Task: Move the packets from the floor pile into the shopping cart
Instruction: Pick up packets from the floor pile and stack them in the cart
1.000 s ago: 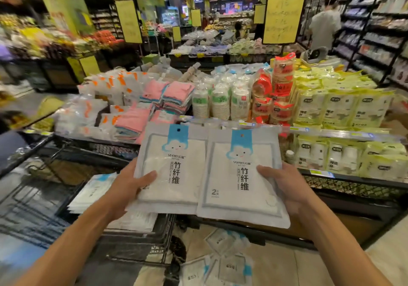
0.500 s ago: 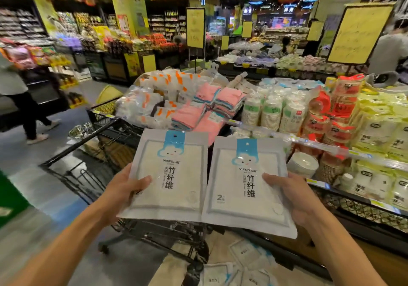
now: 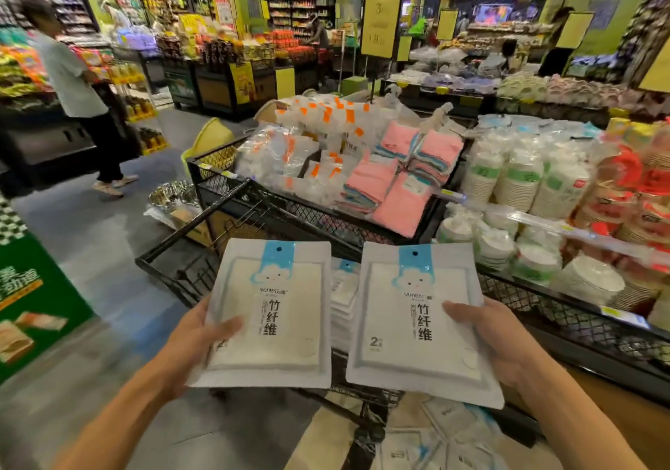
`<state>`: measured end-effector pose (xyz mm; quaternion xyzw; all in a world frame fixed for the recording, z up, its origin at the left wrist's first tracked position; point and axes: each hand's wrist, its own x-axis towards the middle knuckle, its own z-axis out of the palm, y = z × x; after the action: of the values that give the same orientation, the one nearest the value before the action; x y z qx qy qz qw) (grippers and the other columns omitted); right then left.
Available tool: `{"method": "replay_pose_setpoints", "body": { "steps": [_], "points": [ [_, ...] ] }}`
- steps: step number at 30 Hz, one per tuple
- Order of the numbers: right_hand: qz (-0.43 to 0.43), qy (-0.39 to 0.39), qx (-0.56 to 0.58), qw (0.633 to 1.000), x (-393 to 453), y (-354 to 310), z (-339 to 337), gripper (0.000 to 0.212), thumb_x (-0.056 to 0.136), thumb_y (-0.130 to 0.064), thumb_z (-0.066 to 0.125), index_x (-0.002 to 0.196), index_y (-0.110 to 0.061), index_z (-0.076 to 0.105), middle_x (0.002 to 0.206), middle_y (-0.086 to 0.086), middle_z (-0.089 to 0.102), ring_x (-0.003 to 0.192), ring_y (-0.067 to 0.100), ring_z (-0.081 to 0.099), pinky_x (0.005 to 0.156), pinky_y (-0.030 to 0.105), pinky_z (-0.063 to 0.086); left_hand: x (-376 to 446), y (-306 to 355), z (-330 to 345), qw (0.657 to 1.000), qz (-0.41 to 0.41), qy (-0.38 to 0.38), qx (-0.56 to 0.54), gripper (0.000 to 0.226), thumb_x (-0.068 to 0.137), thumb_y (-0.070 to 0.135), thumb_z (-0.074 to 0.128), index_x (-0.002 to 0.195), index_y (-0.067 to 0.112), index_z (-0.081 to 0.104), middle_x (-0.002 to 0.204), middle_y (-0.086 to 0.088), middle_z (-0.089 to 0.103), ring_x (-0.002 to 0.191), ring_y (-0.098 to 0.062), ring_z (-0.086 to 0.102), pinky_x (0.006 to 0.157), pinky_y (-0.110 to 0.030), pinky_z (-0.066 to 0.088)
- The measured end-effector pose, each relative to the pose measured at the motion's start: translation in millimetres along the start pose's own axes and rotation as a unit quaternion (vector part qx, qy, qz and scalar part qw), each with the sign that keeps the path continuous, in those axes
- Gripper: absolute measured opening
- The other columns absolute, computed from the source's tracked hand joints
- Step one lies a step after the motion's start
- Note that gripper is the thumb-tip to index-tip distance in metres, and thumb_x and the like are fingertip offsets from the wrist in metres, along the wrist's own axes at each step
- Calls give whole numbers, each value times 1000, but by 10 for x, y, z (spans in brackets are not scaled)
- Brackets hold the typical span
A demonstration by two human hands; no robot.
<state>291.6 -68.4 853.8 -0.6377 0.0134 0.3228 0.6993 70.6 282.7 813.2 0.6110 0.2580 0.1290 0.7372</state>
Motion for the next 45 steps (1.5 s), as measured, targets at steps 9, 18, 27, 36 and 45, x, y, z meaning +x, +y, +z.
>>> {"method": "replay_pose_setpoints", "body": {
  "steps": [9,18,27,36,45],
  "points": [
    [16,18,13,1000,945,110,347,30,96,-2,63,125,-4,63,111,24,76,101,44,74,97,65,53,827,-111,-367,998,-55,-2,7,54,81,11,77,129,5,54,114,-20,74,98,-36,74,70,-39,64],
    [40,4,50,998,2227,115,661,34,96,0,63,129,-4,63,116,23,74,106,44,72,99,66,51,1972,23,-636,996,-60,57,41,47,87,9,70,130,17,55,112,-12,76,98,-34,75,80,-48,61],
    [75,66,59,993,3028,207,921,33,96,-1,63,129,-3,62,117,23,74,108,45,71,99,66,51,3158,-185,-896,991,-127,21,46,45,91,8,69,132,22,57,115,-9,75,102,-33,74,80,-50,61],
    [109,163,75,978,3553,499,1338,33,98,-7,63,130,-2,61,117,21,75,103,40,74,74,48,65,4504,-548,-1136,975,-202,-59,72,38,91,1,69,122,20,59,110,-9,76,88,-23,77,61,-33,61],
    [173,201,10,964,4219,936,1524,29,97,-10,66,125,-4,61,109,15,78,98,34,76,77,47,63,5282,-1171,-1188,939,-280,-118,162,39,93,5,70,125,21,55,116,-6,73,100,-25,73,76,-41,60]
  ]
}}
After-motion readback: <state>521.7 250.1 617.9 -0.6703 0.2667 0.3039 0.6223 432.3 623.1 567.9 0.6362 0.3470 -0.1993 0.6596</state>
